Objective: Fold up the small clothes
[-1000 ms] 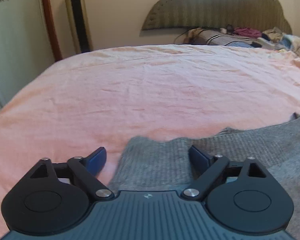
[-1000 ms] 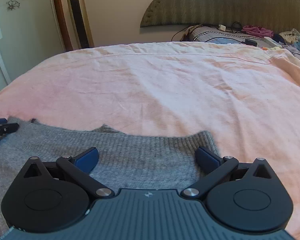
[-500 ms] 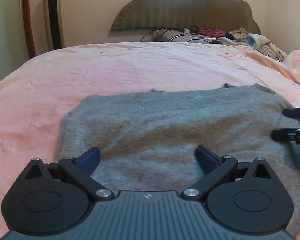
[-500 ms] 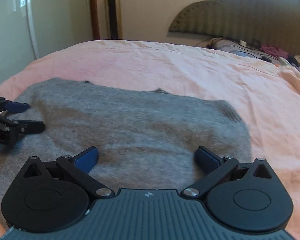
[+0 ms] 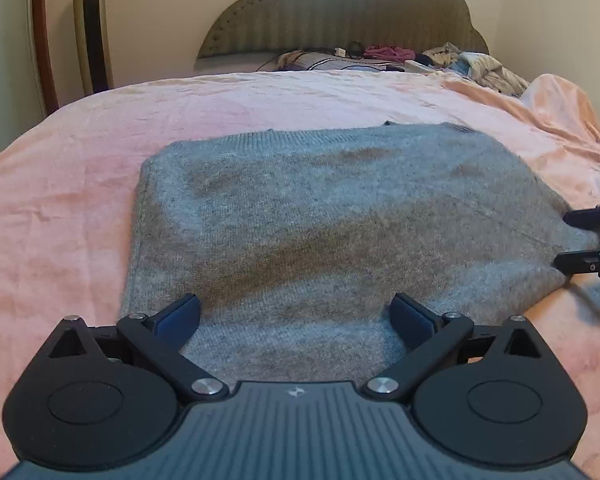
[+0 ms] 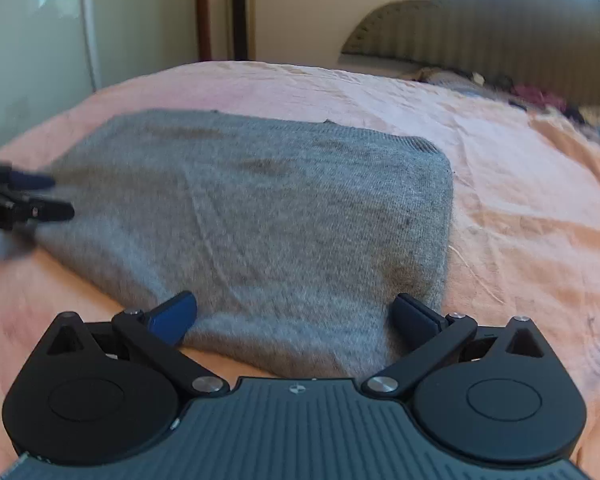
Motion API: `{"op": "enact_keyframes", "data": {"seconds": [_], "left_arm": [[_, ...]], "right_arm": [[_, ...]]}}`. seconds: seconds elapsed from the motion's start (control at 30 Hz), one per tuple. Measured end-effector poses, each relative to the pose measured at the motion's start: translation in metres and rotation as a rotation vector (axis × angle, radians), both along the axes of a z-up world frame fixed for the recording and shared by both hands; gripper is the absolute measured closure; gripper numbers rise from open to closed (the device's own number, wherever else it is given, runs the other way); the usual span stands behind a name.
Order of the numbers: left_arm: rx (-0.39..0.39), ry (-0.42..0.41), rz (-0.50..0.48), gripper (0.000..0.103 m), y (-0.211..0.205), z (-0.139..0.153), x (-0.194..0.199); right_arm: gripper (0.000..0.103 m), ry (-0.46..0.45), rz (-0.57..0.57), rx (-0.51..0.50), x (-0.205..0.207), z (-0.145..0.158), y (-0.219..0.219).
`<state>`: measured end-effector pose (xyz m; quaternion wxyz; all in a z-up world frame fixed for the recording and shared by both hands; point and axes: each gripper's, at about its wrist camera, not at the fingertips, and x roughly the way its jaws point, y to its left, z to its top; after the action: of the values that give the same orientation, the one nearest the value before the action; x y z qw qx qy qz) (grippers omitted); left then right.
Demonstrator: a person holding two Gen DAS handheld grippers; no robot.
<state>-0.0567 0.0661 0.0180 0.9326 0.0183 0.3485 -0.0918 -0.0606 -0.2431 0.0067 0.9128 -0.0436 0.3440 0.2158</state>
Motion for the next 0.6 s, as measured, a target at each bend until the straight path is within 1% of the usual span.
{"op": "enact_keyframes", "data": {"seconds": [0.07,0.1,0.13,0.17,0.2,0.23,0.27,0.3,0.33,0.37,0.4,0.47,0.5,0.57,0.6], "left_arm": [[-0.017,-0.018,0.044,0.001,0.01,0.012,-0.007],[-0.041,-0.029,0.092,0.001,0.016,0.019,-0.013],[-0.098,-0.034,0.159,0.001,0.029,0.024,-0.023],[-0.183,-0.032,0.228,0.001,0.042,0.026,-0.031],[-0.292,-0.017,0.302,0.001,0.057,0.025,-0.04],[-0.428,0.025,0.394,0.001,0.073,0.019,-0.048],[-0.539,0.071,0.464,0.001,0.084,0.01,-0.056],[-0.632,0.069,0.504,0.001,0.092,0.003,-0.065],[-0.67,0.044,0.524,0.001,0.093,0.002,-0.073],[-0.717,0.051,0.535,0.001,0.095,-0.001,-0.076],[-0.799,0.063,0.536,0.001,0.097,-0.005,-0.076],[-0.982,0.096,0.505,0.001,0.1,-0.016,-0.067],[-1.012,0.097,0.509,0.0,0.098,-0.018,-0.06],[-1.034,0.099,0.505,0.001,0.097,-0.019,-0.046],[-1.023,0.104,0.528,0.001,0.095,-0.018,-0.041]], "right_arm": [[0.001,0.059,-0.047,0.025,0.002,0.015,-0.009],[0.001,0.071,-0.075,0.073,0.001,0.022,-0.017],[0.0,0.078,-0.098,0.13,-0.002,0.028,-0.027],[0.0,0.091,-0.128,0.185,-0.007,0.032,-0.038],[0.0,0.128,-0.177,0.239,-0.01,0.031,-0.052],[0.0,0.174,-0.222,0.28,-0.01,0.028,-0.063],[0.0,0.248,-0.28,0.34,-0.009,0.022,-0.078],[0.0,0.306,-0.311,0.399,-0.009,0.014,-0.089],[0.0,0.313,-0.314,0.458,-0.012,0.011,-0.097],[0.0,0.333,-0.315,0.502,-0.011,0.009,-0.101],[0.0,0.35,-0.316,0.536,-0.008,0.007,-0.102],[0.0,0.398,-0.283,0.62,0.005,0.0,-0.096],[0.0,0.406,-0.271,0.652,0.012,-0.003,-0.093],[0.0,0.402,-0.261,0.678,0.025,-0.006,-0.087],[0.003,0.4,-0.268,0.687,0.03,-0.006,-0.085]]}}
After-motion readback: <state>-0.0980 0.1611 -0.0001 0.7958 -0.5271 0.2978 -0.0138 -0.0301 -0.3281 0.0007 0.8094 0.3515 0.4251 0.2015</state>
